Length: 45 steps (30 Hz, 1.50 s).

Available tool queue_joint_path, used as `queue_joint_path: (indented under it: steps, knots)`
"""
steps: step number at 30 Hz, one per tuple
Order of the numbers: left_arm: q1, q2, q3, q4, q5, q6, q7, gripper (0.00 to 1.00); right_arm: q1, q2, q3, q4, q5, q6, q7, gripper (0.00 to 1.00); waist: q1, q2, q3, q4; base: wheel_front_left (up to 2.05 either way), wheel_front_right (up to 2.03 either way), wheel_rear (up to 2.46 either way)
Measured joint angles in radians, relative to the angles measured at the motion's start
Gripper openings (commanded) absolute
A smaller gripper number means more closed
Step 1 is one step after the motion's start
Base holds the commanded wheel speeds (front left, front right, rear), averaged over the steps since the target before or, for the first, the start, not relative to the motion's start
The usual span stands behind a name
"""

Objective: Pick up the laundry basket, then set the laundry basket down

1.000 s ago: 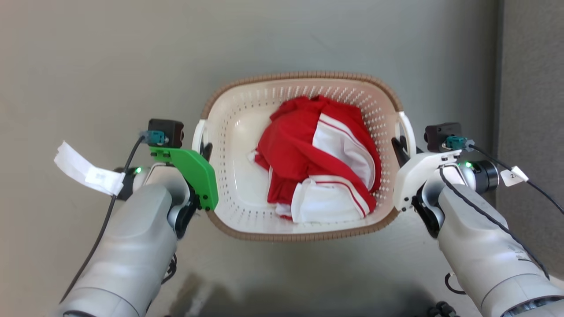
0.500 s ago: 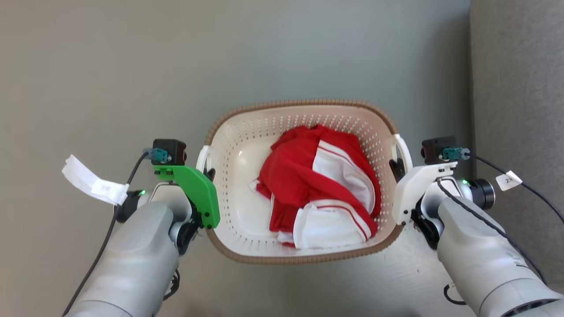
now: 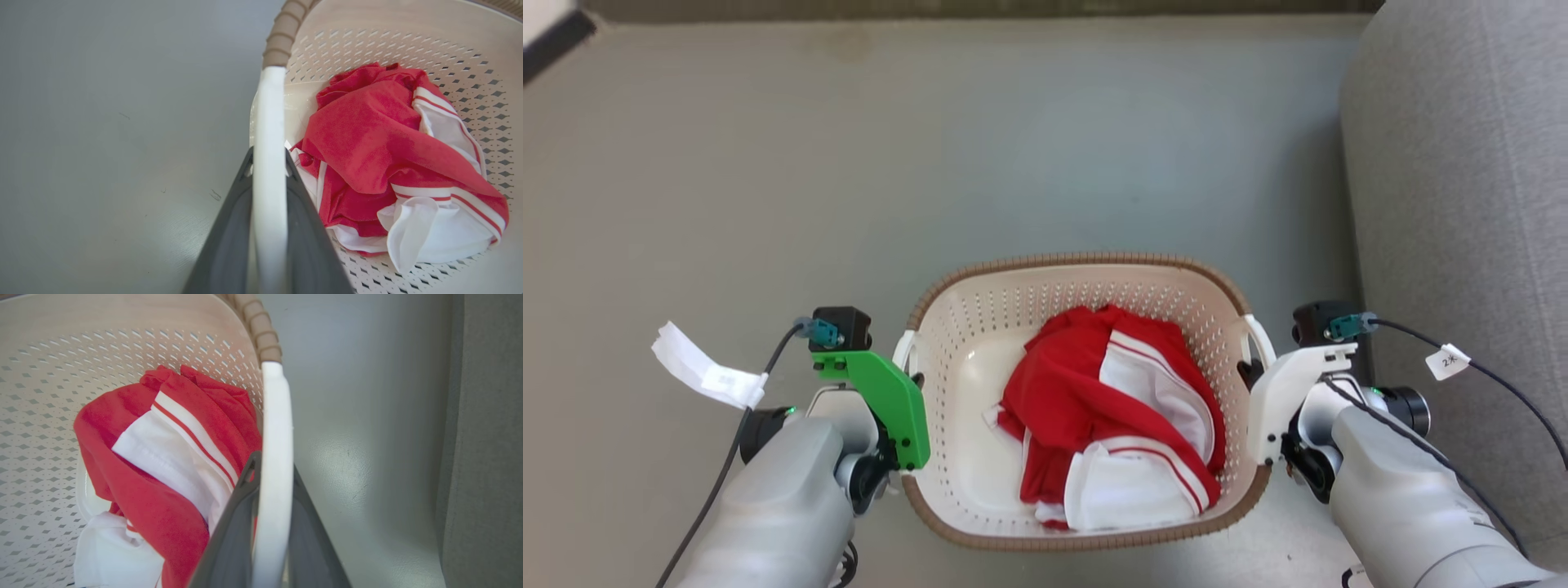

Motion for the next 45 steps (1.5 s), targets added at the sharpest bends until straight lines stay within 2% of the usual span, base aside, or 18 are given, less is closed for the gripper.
queue_joint_path:
  steps: [29, 45]
  knots:
    - [0.162, 0.028, -0.051, -0.002, -0.126, 0.0, 0.151, 0.0, 0.149, 0.002, 0.116, -0.031, 0.176, 0.01, 0.234, 0.0, 0.0, 0.0, -0.307, -0.048, 0.0, 0.0, 0.0]
    - [0.174, 0.044, -0.063, -0.011, -0.152, 0.0, 0.175, 0.0, 0.163, -0.002, 0.154, -0.059, 0.224, 0.008, 0.269, 0.0, 0.0, 0.0, -0.363, -0.062, 0.0, 0.0, 0.0]
